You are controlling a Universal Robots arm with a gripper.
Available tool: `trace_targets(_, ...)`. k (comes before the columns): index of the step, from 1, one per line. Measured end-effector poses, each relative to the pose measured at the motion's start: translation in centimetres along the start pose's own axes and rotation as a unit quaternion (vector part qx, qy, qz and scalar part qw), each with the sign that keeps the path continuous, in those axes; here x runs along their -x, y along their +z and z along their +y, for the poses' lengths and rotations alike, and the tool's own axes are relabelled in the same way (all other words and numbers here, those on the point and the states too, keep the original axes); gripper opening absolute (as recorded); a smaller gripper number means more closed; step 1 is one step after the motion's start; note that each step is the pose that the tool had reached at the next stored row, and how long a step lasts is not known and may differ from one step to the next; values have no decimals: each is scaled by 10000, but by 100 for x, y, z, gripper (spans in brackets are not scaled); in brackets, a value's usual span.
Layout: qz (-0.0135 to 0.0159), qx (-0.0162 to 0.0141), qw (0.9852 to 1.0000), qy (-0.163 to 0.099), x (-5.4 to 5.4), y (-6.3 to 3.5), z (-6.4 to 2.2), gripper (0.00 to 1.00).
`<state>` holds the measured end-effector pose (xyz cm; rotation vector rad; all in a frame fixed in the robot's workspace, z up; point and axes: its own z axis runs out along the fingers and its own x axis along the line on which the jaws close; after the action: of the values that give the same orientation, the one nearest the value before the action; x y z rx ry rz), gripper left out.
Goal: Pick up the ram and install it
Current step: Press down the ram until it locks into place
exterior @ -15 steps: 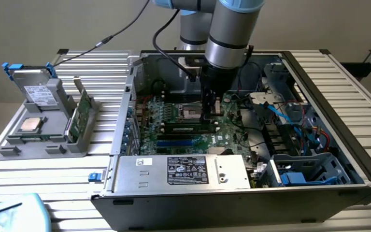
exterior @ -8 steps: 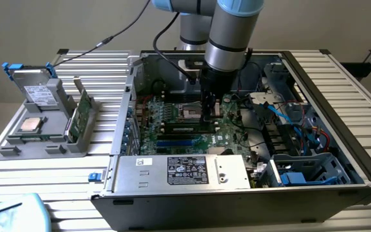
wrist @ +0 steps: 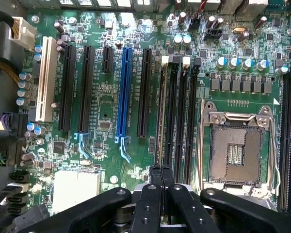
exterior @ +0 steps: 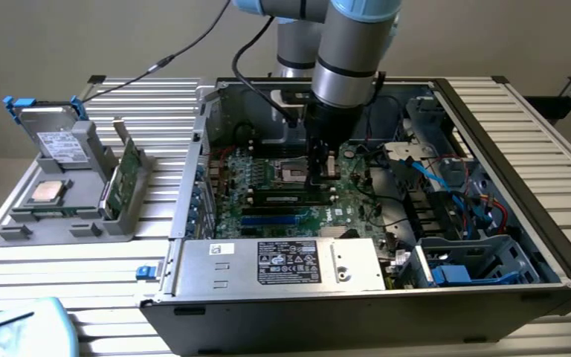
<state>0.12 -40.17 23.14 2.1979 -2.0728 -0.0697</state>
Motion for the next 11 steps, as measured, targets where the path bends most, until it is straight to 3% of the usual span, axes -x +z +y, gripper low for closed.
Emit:
trace_targets(8,18,1,10000,2,21,-30,250,11)
trace_targets(11,24,2,10000,3,25,-23,296,11)
